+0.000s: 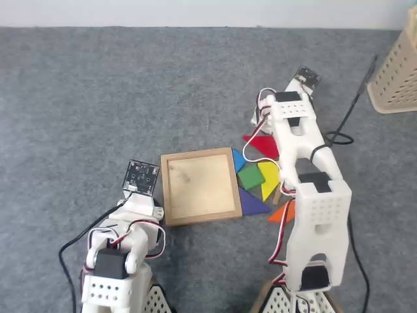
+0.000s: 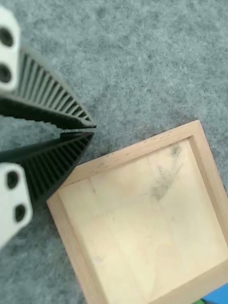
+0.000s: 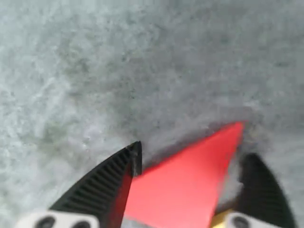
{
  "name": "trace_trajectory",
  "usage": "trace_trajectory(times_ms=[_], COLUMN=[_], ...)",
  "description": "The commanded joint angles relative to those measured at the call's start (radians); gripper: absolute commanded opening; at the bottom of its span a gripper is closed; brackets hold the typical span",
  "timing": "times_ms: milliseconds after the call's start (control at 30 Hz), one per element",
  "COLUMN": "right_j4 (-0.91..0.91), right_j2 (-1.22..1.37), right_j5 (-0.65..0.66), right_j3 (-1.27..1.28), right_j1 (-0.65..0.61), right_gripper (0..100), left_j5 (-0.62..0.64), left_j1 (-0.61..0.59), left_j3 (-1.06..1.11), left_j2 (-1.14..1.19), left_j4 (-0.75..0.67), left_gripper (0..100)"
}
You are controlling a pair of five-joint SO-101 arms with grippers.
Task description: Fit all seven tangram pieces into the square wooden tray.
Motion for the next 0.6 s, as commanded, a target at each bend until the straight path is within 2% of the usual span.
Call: trace_trajectory(times_ms=[0, 100, 333, 567], right_j4=[0.004, 0.004, 0.054, 0.081], right_j2=[0.024, 0.024, 0.012, -0.064], right_j5=[0.012, 0.064, 0.074, 0.077], right_j3=[-0.040, -0.040, -0.040, -0.040], right_j1=[-0.016, -0.016, -0.018, 0.008], right_gripper=[11.4, 11.1, 10.6, 1.3], left_j5=[0.006, 0.006, 0.006, 0.006], left_j1=[-0.002, -0.002, -0.002, -0.002], left_j3=[-0.019, -0.019, -0.019, -0.019], left_j2=[-0.020, -0.020, -0.020, -0.020], left_j4=[0.006, 0.006, 0.006, 0.006], left_gripper=[1, 1, 1, 1])
